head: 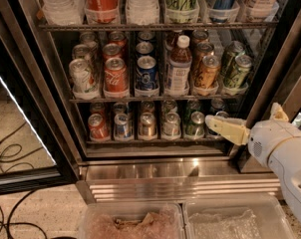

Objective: Pick blue plastic bottle from middle shelf of fridge

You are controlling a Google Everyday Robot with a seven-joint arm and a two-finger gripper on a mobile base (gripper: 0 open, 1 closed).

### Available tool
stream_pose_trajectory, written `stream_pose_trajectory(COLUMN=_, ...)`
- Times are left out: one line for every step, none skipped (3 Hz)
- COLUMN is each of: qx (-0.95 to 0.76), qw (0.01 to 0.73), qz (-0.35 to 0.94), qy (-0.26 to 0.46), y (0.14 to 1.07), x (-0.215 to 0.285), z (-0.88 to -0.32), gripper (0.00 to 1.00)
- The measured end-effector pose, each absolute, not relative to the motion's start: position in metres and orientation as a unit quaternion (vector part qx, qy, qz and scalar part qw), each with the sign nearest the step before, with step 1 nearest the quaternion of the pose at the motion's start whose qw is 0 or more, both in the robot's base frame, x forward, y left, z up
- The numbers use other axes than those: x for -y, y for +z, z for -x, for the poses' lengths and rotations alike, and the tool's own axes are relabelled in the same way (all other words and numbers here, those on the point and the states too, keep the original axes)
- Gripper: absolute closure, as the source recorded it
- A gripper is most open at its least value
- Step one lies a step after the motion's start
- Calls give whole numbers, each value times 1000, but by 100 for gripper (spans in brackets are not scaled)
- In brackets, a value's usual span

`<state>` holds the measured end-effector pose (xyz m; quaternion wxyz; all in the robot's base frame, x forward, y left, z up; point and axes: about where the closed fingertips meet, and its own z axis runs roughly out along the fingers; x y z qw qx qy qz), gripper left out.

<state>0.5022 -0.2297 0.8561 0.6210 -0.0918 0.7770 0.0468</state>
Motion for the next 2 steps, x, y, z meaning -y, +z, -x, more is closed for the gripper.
stream_pose_trajectory(qx=-777, qw=621, qz=92, qy=47, y=856, x=230, z=-502, gripper=0)
stream_pose_trajectory(qx=-774, qw=621, qz=107, qy=64, y=855, x=223, z=-503, gripper=0)
